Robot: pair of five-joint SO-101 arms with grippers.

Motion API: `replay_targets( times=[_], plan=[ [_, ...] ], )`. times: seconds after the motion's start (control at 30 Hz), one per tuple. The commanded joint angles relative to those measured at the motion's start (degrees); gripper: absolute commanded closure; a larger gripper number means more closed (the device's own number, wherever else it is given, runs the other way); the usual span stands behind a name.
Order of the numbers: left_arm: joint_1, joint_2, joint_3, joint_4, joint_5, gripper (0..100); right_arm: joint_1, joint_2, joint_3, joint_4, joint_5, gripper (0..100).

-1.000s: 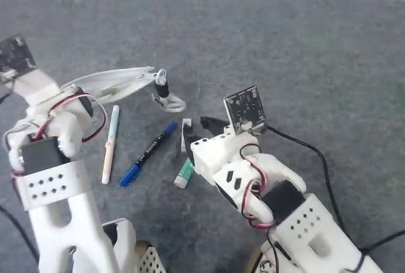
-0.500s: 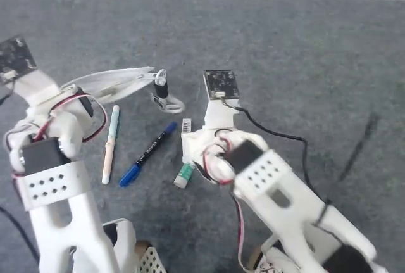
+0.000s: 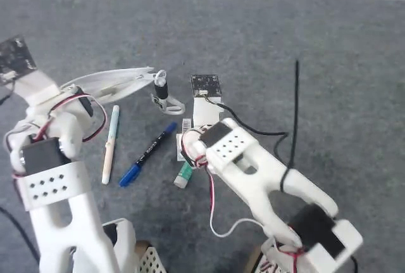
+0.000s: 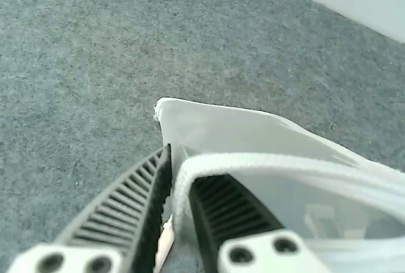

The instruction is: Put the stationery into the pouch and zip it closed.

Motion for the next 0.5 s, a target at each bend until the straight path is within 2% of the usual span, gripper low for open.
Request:
replay_targets(
  times=[0.0,0.33,0.47],
  plan=[
    [-0.1,0.4,-0.6,-1.7,1.0,99,0.9,2.8,-5.5,-0.1,-1.3,87.1],
    [-0.1,0.4,-0.5,-1.5,1.0,99,2.8,14.9,-11.1,0.4,-1.1,87.1],
    [-0.1,0.4,-0.5,-1.4,1.0,99,5.0,18.1,-15.6,5.8,-1.2,87.5]
  ],
)
